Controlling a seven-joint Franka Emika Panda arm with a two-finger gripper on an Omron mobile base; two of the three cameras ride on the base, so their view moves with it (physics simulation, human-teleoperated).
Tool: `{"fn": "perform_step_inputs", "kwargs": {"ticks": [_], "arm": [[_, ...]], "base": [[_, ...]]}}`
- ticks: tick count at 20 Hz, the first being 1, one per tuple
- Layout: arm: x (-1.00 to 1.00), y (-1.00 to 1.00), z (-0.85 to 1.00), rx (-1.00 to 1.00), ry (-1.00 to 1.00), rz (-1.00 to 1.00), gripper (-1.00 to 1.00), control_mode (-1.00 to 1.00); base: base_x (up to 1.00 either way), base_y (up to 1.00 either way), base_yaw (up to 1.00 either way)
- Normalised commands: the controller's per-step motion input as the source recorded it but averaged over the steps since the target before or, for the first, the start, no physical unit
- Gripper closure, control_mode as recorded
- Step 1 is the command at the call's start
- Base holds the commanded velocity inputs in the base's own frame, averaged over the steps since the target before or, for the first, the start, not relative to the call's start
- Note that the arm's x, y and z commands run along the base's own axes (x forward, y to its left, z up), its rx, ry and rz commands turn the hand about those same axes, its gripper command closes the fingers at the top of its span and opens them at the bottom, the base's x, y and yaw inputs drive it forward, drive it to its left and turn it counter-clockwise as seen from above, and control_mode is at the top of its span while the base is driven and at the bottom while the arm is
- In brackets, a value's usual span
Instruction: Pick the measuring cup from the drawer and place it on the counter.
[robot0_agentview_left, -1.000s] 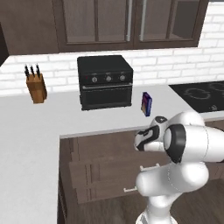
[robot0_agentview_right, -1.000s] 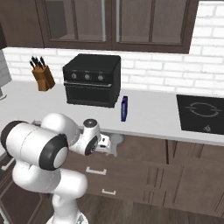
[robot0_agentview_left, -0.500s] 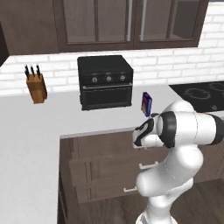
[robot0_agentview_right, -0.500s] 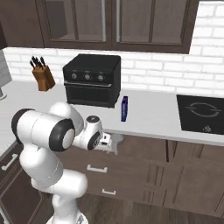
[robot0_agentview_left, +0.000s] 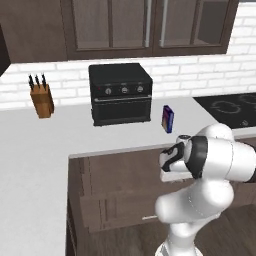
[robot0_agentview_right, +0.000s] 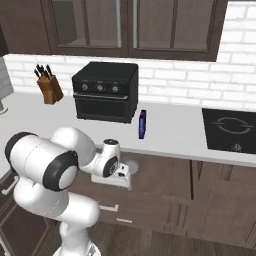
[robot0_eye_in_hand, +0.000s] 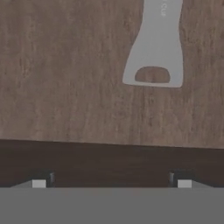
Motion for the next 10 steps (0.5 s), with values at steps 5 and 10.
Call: {"fn": "perform_step_inputs", "kwargs": {"ticks": [5, 10], "arm": [[-1.0, -0.27, -0.23, 0.0, 0.08, 0.08, -1.0, -1.0], [-0.88, -0.11, 0.21, 0.0, 0.05, 0.13, -1.0, -1.0]], "base": [[0.0, 0.0, 0.0], [0.0, 0.0, 0.0]]}}
